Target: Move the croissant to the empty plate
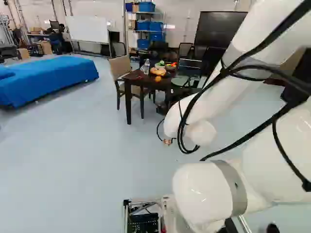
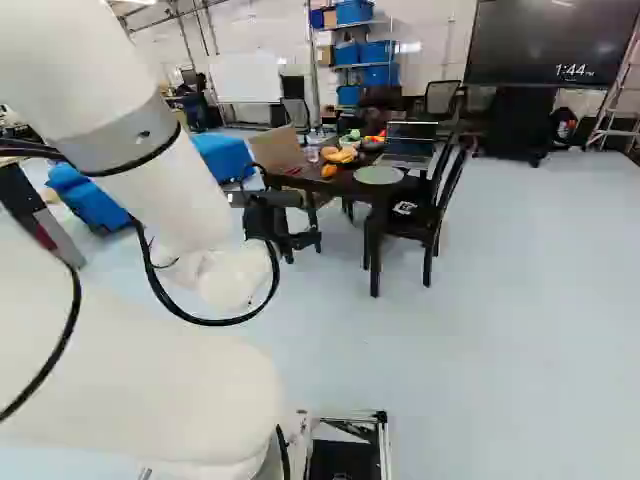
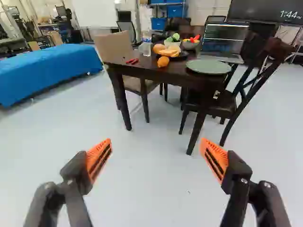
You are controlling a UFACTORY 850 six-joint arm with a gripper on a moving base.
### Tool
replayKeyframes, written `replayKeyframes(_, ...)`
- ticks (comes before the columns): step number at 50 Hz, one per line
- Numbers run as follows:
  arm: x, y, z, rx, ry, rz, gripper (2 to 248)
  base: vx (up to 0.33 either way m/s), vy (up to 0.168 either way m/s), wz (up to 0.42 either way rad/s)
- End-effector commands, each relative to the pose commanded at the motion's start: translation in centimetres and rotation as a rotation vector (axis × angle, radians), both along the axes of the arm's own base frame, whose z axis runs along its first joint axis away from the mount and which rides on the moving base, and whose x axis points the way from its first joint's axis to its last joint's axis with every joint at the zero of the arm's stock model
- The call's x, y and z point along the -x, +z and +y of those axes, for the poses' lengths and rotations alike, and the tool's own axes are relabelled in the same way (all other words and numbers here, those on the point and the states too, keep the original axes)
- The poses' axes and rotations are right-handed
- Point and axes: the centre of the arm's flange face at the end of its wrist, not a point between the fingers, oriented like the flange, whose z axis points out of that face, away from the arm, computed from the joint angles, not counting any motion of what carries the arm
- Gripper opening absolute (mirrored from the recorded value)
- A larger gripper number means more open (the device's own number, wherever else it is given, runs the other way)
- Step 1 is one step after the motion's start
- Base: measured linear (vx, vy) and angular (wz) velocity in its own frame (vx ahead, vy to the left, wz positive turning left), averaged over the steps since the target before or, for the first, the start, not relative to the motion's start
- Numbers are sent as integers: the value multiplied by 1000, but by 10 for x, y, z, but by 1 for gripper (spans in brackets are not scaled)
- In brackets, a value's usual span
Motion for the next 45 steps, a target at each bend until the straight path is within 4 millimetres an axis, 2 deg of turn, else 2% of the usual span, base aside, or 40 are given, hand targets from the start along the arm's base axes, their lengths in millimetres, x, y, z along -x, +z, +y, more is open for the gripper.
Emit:
replayKeyframes(15,0,0,0,0,0,0,247,3,5,29)
replayKeyframes(45,0,0,0,0,0,0,247,64,5,11)
